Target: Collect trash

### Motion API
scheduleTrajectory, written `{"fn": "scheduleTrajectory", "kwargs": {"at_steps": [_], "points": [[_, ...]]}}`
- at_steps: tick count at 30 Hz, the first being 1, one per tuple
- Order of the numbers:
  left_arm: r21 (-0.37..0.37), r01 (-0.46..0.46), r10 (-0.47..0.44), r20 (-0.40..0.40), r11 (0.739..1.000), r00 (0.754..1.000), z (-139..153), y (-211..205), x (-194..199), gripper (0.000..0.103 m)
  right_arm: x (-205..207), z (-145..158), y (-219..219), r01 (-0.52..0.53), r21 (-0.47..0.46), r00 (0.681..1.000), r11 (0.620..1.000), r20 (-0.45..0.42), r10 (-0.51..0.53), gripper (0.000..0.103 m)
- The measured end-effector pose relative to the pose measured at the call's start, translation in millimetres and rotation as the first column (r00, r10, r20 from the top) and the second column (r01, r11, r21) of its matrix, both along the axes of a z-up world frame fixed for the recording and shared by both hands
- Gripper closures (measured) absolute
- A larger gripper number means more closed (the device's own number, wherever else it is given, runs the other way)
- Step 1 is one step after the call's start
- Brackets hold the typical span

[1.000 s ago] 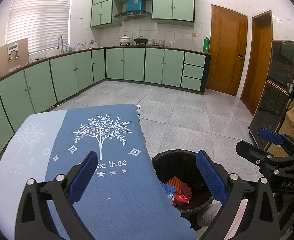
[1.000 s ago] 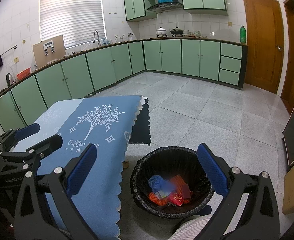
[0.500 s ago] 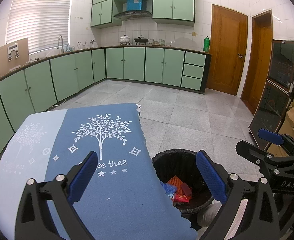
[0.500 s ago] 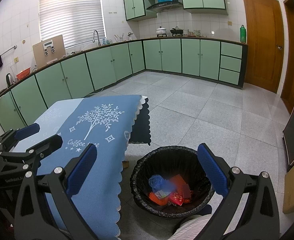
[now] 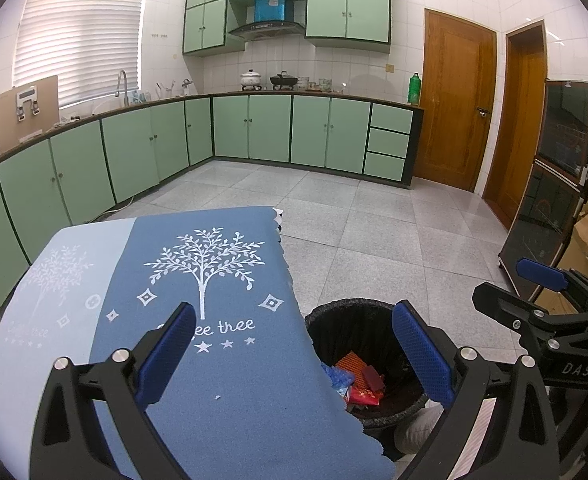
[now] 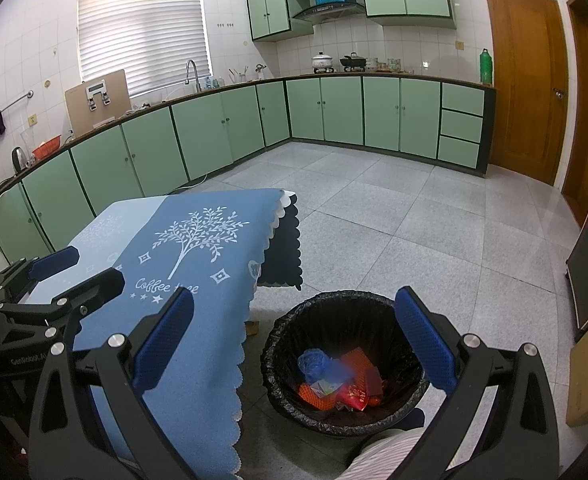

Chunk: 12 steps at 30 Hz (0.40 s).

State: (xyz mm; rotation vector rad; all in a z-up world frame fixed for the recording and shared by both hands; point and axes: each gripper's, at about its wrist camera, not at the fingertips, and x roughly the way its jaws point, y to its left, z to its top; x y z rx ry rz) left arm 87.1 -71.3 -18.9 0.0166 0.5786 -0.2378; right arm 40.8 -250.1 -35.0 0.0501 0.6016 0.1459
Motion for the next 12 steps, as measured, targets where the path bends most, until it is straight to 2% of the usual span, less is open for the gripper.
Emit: {"fn": "scheduleTrajectory", "kwargs": {"at_steps": [12], "points": [[0.001, 0.0, 0.0, -0.006, 1.0, 1.0, -1.0, -0.5, 0.3, 0.006, 0.8, -1.8, -0.3, 0.0, 0.0, 1.0, 1.0, -0.001, 0.0, 0.005]]}}
